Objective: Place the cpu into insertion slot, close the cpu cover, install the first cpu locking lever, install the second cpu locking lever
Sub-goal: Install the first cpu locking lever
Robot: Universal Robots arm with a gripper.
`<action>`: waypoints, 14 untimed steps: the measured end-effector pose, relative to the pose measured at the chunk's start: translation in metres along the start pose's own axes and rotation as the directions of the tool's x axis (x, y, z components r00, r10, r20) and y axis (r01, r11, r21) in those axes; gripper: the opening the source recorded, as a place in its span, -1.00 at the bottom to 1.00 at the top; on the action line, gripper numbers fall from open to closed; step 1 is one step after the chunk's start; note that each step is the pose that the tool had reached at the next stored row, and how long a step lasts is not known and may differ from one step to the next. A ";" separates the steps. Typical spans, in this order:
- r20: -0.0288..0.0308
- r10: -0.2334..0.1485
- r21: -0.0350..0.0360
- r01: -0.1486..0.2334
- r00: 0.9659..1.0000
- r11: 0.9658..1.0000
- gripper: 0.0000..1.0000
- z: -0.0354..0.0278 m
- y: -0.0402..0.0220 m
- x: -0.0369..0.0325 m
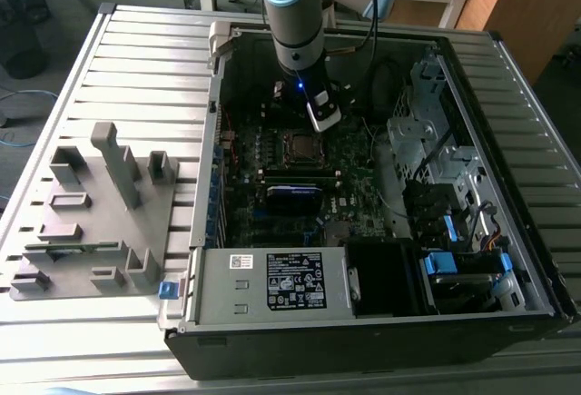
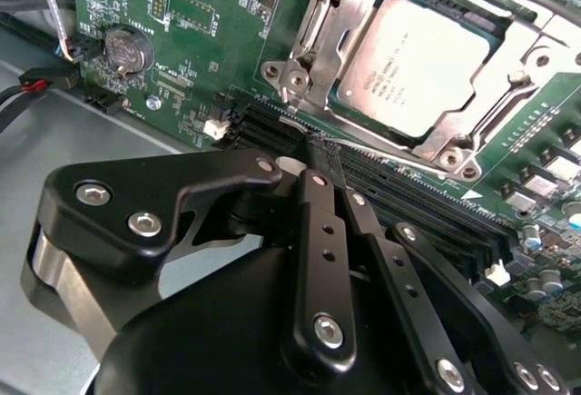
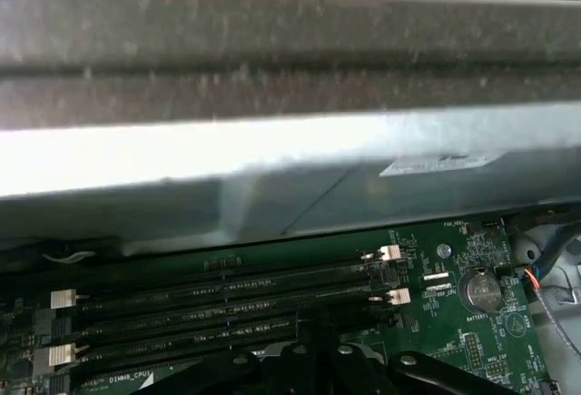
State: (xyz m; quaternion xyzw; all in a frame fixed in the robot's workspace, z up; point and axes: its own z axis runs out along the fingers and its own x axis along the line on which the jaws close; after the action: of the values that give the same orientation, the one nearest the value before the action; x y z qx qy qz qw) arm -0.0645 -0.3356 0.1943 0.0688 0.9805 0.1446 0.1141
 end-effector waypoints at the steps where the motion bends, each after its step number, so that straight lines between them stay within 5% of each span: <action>1: 0.001 -0.001 0.000 0.001 1.000 1.000 -0.79 0.0001 -0.0010 0.0000; 9: 0.016 -0.005 -0.003 0.005 1.000 1.000 -0.79 0.0027 -0.0055 0.0004; 14: 0.017 -0.004 -0.009 0.004 1.000 1.000 -0.79 0.0029 -0.0064 0.0004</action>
State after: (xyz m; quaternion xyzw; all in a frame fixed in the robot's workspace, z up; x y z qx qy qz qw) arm -0.0647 -0.3409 0.1896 0.0674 0.9790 0.1480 0.1230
